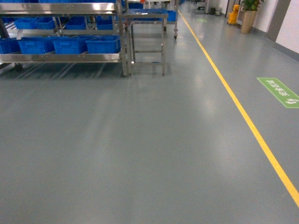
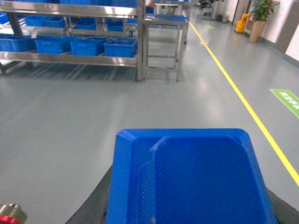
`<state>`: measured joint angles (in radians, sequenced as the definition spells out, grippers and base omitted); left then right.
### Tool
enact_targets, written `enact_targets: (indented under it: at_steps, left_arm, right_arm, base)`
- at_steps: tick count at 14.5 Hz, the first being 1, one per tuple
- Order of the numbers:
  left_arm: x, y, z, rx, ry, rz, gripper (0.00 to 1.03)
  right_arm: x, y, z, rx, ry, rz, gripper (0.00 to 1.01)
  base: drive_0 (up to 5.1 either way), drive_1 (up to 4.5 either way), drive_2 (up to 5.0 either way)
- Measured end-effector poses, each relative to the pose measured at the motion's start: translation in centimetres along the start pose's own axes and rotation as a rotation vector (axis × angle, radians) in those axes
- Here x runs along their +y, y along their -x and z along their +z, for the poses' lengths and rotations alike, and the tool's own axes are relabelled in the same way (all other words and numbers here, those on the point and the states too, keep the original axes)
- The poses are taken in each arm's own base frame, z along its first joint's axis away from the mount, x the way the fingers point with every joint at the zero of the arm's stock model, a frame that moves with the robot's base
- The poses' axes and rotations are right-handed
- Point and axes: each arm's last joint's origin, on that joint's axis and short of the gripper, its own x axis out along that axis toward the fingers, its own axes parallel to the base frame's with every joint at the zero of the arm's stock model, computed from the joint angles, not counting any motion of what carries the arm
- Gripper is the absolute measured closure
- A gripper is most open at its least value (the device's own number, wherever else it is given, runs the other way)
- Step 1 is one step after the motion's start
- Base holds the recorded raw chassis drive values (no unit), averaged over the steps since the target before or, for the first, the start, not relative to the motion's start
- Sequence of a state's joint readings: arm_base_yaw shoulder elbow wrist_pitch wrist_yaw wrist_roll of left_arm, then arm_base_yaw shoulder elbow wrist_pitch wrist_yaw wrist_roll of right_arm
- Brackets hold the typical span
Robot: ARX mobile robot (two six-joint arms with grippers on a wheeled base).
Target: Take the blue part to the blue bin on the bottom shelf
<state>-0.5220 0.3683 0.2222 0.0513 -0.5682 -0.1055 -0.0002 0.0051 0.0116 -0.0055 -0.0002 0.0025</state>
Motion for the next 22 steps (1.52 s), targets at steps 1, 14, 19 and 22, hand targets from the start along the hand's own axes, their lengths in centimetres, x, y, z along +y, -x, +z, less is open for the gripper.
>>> enact_targets:
  at_steps: [1,14,19,22]
  left_arm:
    - [-0.01,0.00,0.00,0.000,0.000,-0.001,0.60]
    - [0.00,0.00,0.01,-0.001,0.000,0.001,0.60]
    - [-0.02,-0.02,-0.02,0.002,-0.001,-0.001,0.60]
    - [-0.01,-0.02,-0.03,0.003,-0.002,0.000,0.60]
  right_arm:
    - [0.00,0.00,0.01,-0.001,0.000,-0.001,0.03]
    - [0.00,0.00,0.06,-0.006,0.000,0.000,0.03]
    - [0.00,0.00,0.02,-0.002,0.000,0.000,0.03]
    - [0.00,0.00,0.02,-0.002,0.000,0.000,0.03]
  base:
    - [0.0,0.00,0.0]
    - [0.0,3.65,-3.7]
    - [0.0,4.29,-4.4]
    - [-0.1,4.28,-4.4]
